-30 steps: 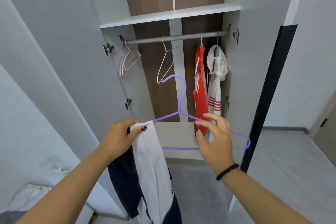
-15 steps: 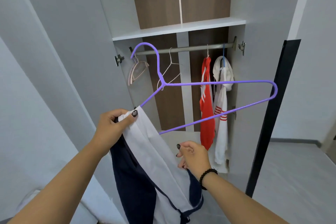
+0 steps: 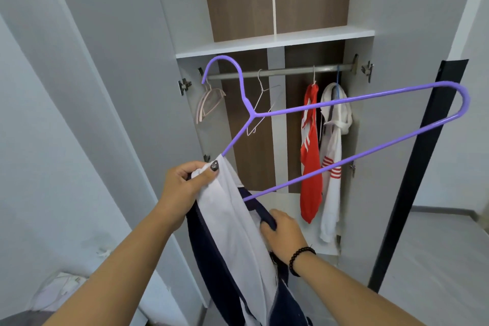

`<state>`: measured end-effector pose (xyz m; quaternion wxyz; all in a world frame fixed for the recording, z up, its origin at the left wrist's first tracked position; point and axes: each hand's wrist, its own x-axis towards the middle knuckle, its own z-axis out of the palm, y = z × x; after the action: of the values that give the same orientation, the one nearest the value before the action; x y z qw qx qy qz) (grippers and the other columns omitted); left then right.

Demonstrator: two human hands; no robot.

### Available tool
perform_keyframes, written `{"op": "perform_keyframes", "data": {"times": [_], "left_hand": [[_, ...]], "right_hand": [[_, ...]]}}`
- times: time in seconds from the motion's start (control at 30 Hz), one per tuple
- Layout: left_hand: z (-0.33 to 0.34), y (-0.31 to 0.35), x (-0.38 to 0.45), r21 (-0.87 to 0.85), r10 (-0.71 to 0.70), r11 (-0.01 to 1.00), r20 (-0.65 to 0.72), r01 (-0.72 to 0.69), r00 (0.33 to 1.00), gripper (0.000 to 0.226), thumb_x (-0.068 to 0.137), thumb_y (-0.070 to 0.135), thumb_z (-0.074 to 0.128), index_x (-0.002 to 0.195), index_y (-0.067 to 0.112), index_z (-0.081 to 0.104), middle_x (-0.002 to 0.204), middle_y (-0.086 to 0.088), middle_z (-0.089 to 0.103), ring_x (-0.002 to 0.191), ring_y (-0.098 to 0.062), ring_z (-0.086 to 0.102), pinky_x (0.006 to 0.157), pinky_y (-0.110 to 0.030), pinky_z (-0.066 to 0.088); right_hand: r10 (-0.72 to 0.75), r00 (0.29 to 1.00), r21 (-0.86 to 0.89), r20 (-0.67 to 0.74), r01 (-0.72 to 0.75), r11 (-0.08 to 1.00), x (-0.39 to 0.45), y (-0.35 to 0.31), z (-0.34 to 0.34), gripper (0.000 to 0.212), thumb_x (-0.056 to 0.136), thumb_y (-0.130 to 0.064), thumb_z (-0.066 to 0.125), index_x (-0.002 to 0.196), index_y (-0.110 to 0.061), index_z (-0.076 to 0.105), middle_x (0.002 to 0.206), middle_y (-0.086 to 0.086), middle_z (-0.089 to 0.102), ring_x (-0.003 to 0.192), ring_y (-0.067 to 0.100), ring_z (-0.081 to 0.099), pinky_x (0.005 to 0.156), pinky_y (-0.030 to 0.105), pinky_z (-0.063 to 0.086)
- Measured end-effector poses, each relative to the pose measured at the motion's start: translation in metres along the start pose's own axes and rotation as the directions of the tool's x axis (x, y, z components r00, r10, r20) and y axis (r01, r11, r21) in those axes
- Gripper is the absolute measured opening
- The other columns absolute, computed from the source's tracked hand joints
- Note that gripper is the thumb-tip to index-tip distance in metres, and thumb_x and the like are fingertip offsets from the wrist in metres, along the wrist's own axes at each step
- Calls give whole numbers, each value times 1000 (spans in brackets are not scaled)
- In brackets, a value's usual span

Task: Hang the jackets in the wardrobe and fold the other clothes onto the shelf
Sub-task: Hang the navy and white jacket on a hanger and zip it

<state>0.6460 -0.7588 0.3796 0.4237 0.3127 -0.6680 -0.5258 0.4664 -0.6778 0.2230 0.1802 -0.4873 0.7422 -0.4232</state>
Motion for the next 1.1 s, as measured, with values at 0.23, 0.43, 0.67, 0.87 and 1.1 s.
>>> {"op": "perform_keyframes", "data": {"times": [0.23,0.43,0.67,0.87,1.1], "left_hand": [[-47,-9,21,146,73,987,5,-73,997,19,71,39,73,66,21,74,59,8,64,53,-5,59,50,-13,45],[-107,-27,39,281,105,953,41,-112,994,21,74,38,72,66,19,73,58,3,62,52,-9,55,50,-16,43],[-156,-47,63,406,91,905,105,-126,990,10,74,38,74,72,29,77,72,-1,72,61,-13,65,54,-12,46],[-170,-62,79,628,51,744,289,-229,956,5,82,38,74,79,42,75,79,15,73,74,-12,66,69,-29,52],[-164,-71,92,728,151,597,311,-337,938,9,83,43,72,75,48,72,82,32,67,78,1,61,65,-22,44]], "right_hand": [[169,968,8,-187,-170,985,6,35,-41,22,76,-1,59,72,-22,54,63,-5,56,63,17,52,54,13,40],[149,958,-76,-244,-172,982,23,37,-77,27,76,7,60,72,-20,66,69,-4,66,69,14,59,60,12,39],[211,940,-134,-269,-254,958,41,14,-106,29,75,-18,78,59,-2,60,56,6,53,57,17,45,50,24,33],[186,954,-371,-237,-266,890,53,-38,-124,46,68,-41,83,63,-1,60,56,4,53,53,15,45,46,23,33],[146,943,-521,-298,-289,803,49,-77,-112,42,72,-50,76,60,-14,59,57,1,56,57,18,55,46,25,37]]}}
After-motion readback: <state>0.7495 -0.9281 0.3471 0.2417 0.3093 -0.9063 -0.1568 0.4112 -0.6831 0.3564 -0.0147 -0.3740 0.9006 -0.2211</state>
